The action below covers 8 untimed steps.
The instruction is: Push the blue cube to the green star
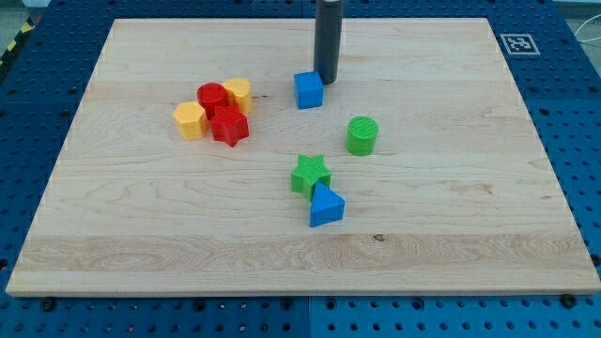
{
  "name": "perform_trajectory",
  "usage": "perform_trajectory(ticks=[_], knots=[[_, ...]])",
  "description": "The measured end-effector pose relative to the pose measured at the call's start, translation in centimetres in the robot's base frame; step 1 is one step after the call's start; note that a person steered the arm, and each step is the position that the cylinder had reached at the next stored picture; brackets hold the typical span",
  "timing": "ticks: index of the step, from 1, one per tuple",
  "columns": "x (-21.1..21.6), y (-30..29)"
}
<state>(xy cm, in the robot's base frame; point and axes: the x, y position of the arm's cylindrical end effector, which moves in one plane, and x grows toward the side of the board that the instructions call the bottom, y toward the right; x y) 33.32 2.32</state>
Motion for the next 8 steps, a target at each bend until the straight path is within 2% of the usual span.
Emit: perform_trajectory(ticks=[3,5,6,8], knots=[[5.0,0.7],[0.7,-0.4],[0.0,-1.3],[3.2,-2.3]])
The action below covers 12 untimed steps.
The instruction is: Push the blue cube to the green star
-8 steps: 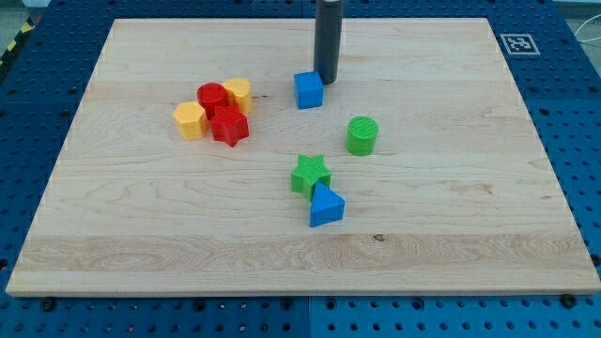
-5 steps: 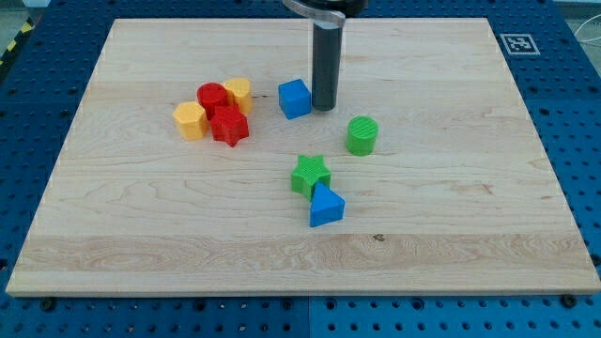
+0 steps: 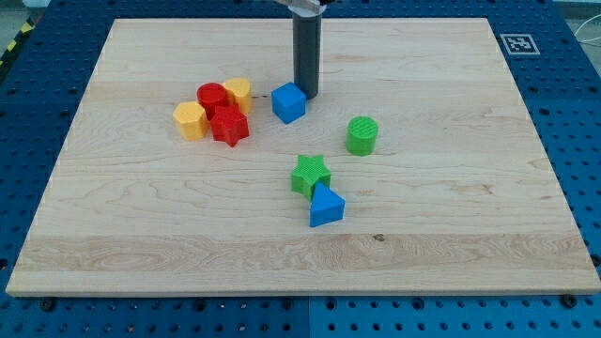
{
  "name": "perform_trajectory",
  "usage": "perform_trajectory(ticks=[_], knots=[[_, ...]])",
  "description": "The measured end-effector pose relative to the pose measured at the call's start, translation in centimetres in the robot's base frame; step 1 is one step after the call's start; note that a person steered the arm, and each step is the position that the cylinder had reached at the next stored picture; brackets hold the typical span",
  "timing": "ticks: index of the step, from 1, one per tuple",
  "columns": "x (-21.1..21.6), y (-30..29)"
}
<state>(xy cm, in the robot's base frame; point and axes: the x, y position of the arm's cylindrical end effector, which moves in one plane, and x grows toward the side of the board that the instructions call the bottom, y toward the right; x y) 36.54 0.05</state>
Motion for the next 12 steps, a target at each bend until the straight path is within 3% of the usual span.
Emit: perform_trajectory(ticks=[1,3,5,9,12], knots=[[1.1,-0.1],[-1.5,-1.8],[0.0,-3.5],[5.4,3.4],[3.5,1.2]])
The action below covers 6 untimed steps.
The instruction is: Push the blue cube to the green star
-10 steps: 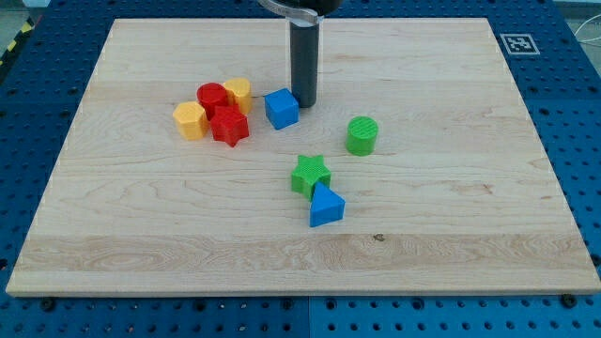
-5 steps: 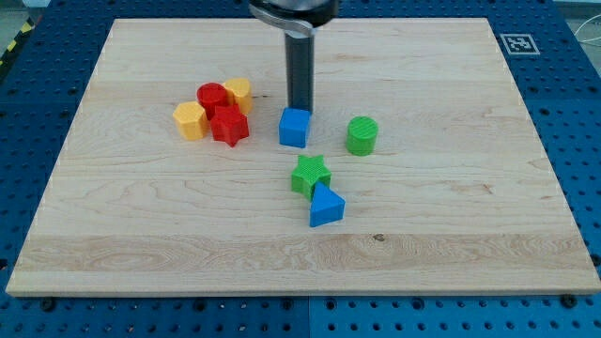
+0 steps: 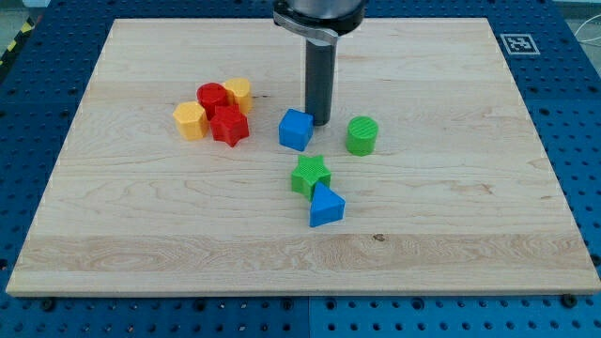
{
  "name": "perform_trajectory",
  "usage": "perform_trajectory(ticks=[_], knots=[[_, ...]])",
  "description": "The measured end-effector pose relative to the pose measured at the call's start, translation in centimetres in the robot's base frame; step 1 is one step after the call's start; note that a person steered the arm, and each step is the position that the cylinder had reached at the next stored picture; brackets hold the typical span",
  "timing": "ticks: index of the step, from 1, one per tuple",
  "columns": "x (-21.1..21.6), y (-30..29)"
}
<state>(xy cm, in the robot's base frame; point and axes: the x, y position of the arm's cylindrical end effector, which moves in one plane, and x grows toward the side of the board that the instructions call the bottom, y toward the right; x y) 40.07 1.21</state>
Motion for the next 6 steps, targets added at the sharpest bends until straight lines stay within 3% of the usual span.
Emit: perform_trajectory(ticks=[3,6], knots=[[1.7,-2.7],[-0.3,-5.7]])
